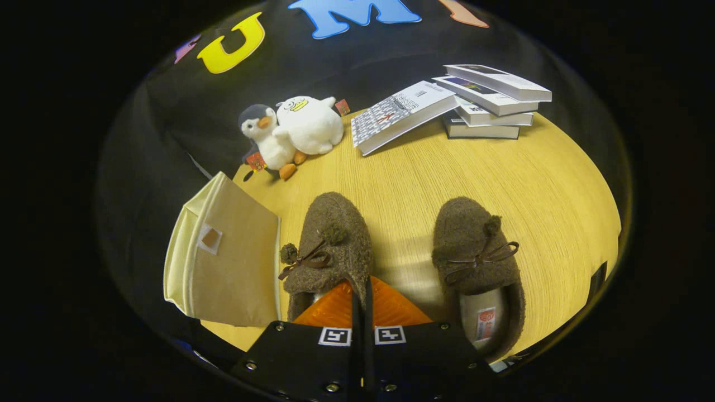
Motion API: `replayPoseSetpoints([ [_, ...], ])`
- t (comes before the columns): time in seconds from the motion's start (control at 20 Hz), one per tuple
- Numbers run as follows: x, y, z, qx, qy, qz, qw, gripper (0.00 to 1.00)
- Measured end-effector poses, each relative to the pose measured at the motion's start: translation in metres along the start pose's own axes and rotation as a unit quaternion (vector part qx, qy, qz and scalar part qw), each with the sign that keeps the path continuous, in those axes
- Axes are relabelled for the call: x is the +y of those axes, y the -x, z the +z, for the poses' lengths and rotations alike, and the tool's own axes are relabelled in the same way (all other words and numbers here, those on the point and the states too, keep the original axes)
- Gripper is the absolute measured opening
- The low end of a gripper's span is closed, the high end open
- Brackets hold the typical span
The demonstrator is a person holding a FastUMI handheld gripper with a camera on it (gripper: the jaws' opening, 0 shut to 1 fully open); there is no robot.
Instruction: Open the storage box then place both shoes into the box .Put the left shoe in first, then the right shoe, with the right side of both shoes facing outward in a uniform manner.
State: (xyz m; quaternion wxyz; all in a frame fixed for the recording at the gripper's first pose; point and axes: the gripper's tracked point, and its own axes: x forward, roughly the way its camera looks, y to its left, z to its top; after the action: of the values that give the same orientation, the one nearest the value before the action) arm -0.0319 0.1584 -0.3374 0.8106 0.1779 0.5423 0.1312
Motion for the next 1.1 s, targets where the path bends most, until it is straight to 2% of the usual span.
replayPoseSetpoints([
  [0.6,0.113,0.054,0.056,-0.047,-0.030,0.073,0.996,0.01],
  [1.1,0.206,0.033,0.053,-0.052,-0.022,0.104,0.993,0.01],
])
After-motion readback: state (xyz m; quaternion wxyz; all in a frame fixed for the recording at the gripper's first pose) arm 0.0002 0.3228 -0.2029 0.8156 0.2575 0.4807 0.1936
